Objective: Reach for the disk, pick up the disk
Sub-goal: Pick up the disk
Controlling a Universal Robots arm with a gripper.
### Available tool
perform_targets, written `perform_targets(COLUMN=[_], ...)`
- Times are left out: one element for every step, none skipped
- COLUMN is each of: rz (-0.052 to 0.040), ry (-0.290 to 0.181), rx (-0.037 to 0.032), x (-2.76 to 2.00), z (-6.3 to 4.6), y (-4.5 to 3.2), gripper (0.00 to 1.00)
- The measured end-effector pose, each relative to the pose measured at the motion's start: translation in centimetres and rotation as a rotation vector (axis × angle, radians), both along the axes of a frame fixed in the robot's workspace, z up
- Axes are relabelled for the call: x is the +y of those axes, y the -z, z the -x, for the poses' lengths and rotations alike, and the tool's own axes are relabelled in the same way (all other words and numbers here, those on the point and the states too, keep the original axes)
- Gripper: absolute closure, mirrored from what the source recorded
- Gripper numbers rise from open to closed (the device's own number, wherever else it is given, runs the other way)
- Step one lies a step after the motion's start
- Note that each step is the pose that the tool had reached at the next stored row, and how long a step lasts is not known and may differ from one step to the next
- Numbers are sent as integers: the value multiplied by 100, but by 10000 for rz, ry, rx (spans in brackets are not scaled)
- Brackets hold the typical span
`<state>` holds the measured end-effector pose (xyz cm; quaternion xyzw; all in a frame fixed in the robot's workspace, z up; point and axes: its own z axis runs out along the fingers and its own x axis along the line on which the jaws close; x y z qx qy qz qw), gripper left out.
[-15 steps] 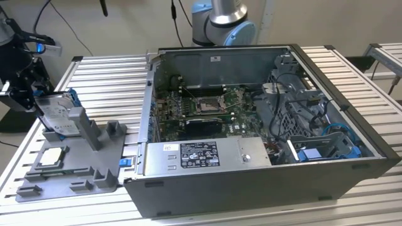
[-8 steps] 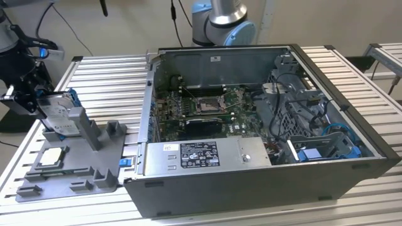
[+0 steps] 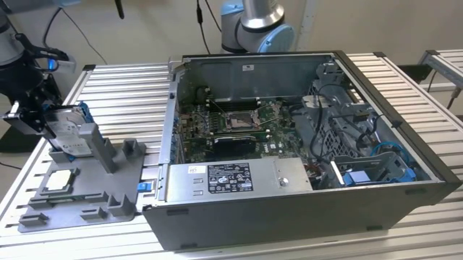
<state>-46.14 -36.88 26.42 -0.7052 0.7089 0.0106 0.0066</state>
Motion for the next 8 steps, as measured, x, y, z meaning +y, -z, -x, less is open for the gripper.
perform_targets(rz=[-17, -38, -58, -72, -72, -73, -72, -72], ry=[-3, -6, -8, -11, -11, -11, -11, -11], rx=[-1, 1, 1, 1, 0, 0, 2, 2], x=[0, 0, 0, 0, 0, 0, 0, 0], z=[-2, -5, -10, -17, -22, -22, -22, -23], y=[6, 10, 14, 18, 20, 21, 21, 22], gripper=[0, 0, 0, 0, 0, 0, 0, 0])
